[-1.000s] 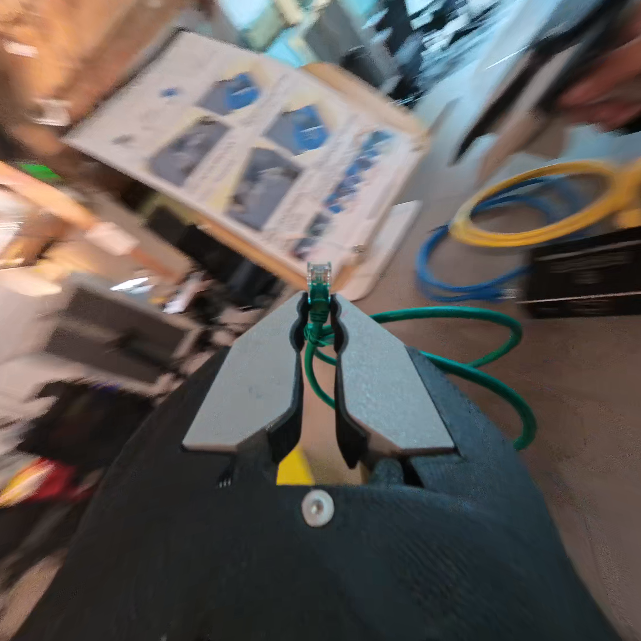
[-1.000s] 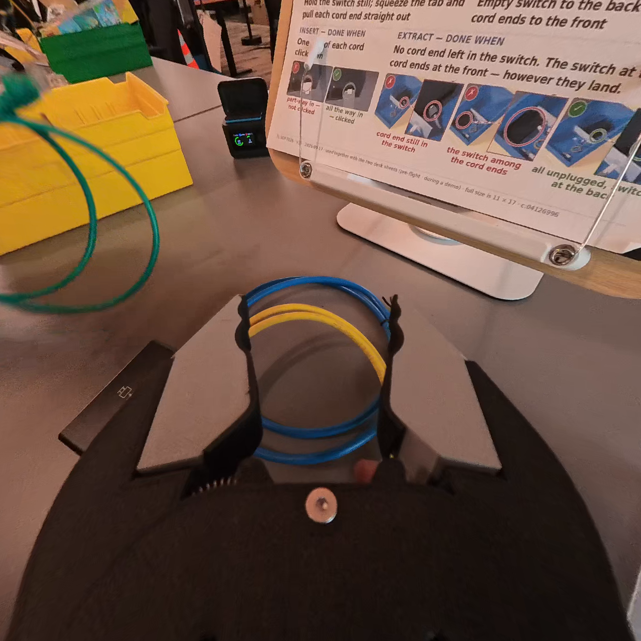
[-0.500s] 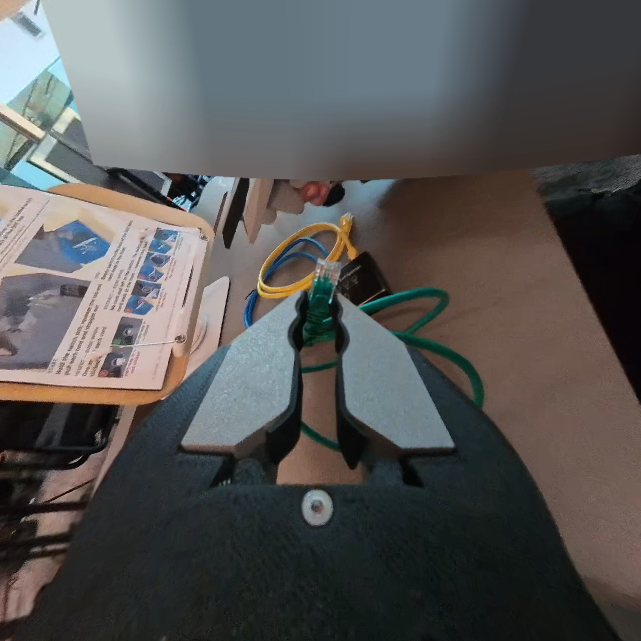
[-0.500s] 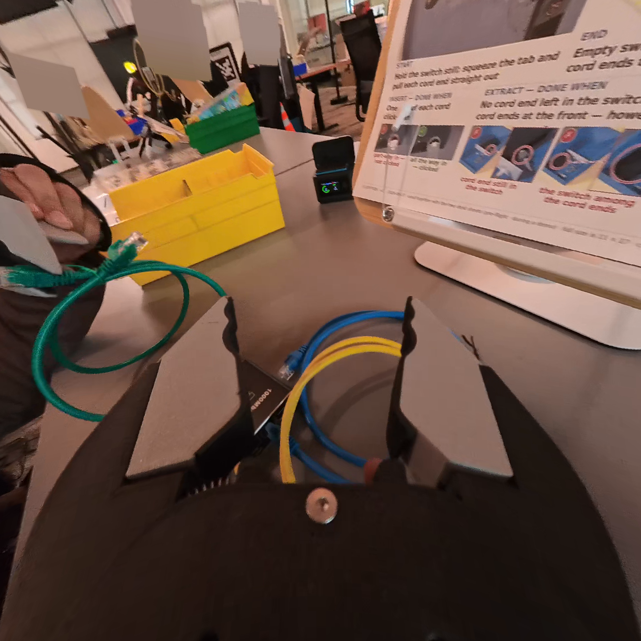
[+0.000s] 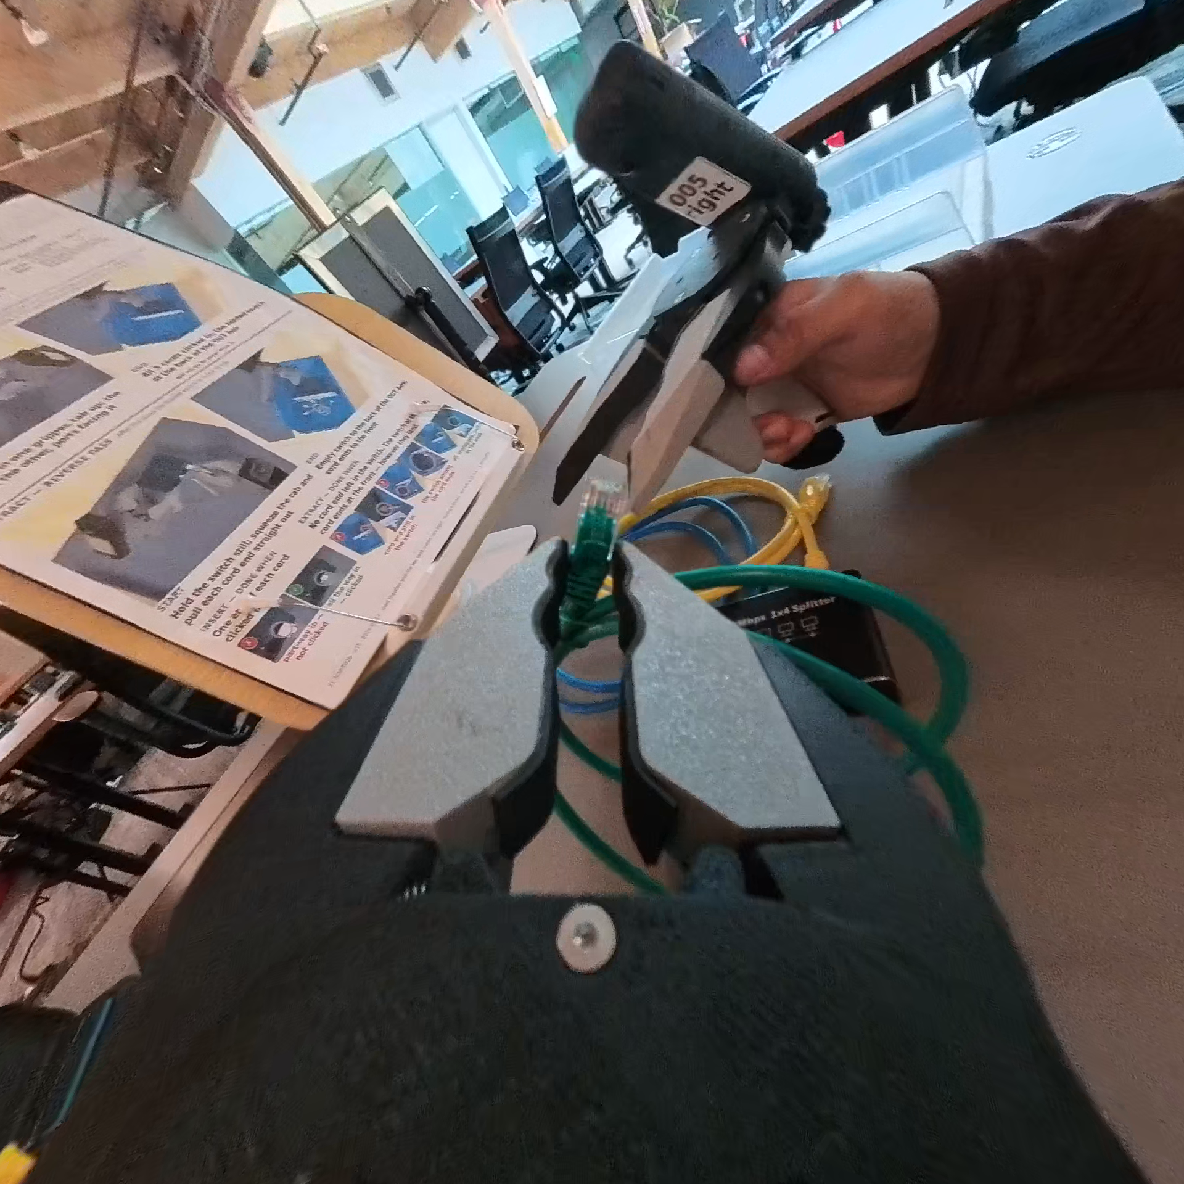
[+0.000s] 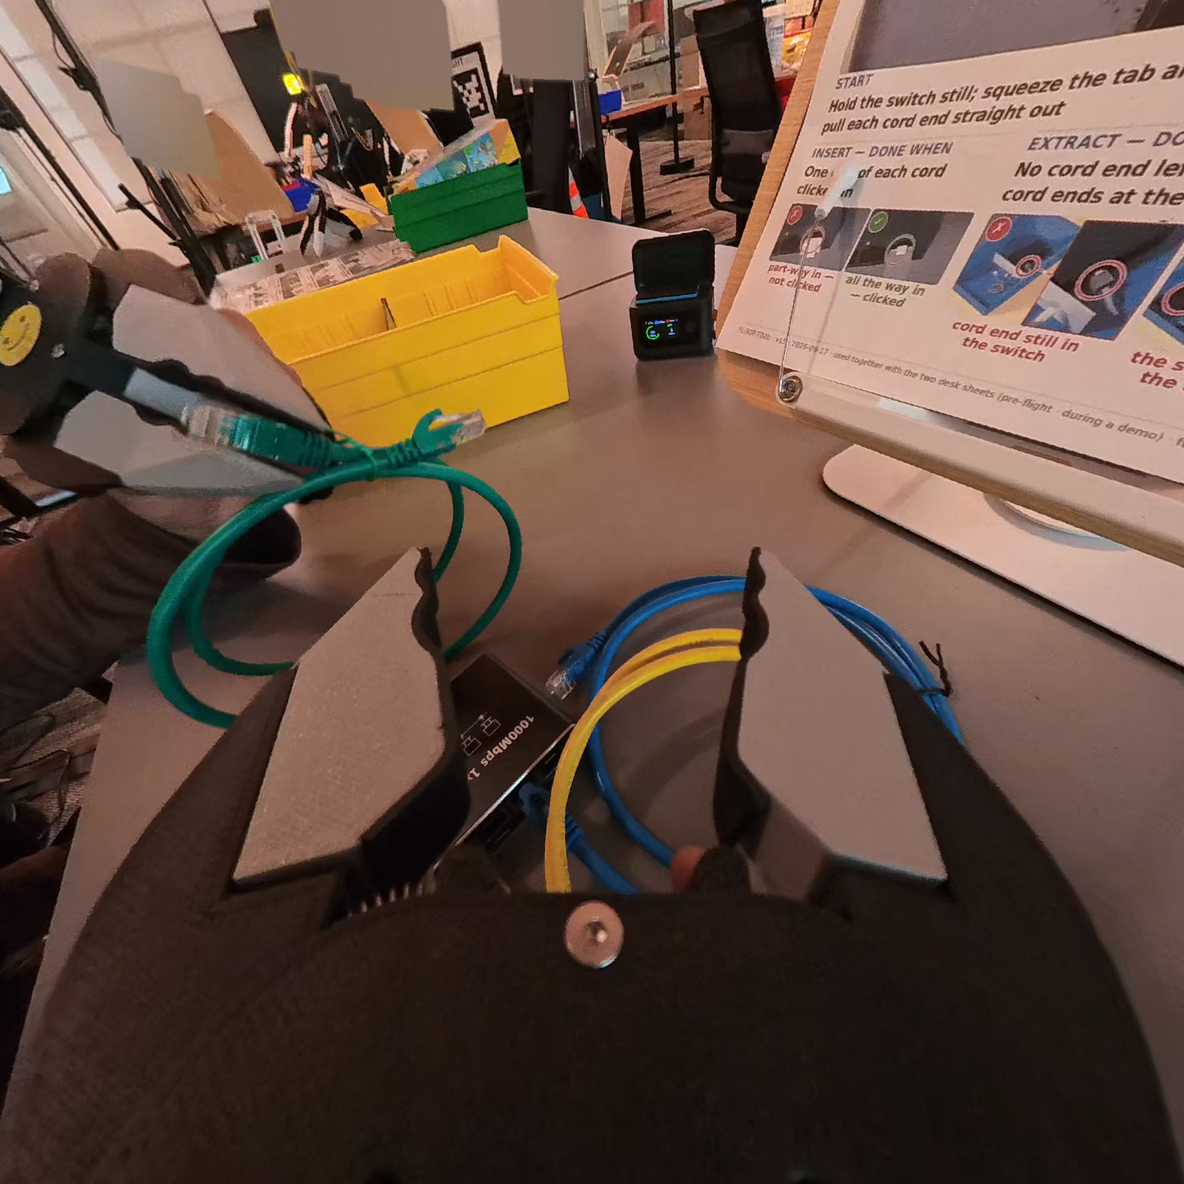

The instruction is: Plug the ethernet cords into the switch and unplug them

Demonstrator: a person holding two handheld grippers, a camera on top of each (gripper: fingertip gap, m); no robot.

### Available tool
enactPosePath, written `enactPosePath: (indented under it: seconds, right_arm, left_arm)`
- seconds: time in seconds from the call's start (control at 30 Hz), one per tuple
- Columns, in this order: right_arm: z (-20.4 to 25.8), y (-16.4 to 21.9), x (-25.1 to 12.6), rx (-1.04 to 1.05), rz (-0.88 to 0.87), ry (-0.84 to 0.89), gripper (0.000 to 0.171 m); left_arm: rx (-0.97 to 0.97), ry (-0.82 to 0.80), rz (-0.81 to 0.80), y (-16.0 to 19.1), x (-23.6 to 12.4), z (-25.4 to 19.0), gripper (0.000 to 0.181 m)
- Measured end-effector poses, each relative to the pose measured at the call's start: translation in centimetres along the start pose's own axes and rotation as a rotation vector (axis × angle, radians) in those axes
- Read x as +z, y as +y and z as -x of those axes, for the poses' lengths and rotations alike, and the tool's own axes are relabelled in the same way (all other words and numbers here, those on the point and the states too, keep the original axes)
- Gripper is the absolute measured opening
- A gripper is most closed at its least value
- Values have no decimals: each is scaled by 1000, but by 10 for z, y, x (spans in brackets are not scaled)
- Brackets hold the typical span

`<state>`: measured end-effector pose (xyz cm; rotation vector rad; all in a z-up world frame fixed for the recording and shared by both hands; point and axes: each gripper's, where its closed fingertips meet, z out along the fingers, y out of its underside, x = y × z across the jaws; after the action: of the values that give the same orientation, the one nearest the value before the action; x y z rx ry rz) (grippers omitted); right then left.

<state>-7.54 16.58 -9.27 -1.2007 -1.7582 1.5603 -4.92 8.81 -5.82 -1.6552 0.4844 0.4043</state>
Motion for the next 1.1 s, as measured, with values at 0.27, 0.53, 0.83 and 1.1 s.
enactPosePath:
  seconds: [0.27,0.53,0.83,1.1]
  right_arm:
    - [13,1,4,28,-7,-70,89]
    - [17,0,6,21,-7,-75,87]
    - [17,-2,4,22,-17,-72,84]
    - [18,-1,6,20,-17,-70,81]
  left_arm:
    - [-122,112,-276,-39,-30,2,10]
    - [-351,299,-591,-71,-81,19,10]
    - [-184,688,-535,-74,-107,-48,10]
    - [-187,911,-513,-64,-115,-78,10]
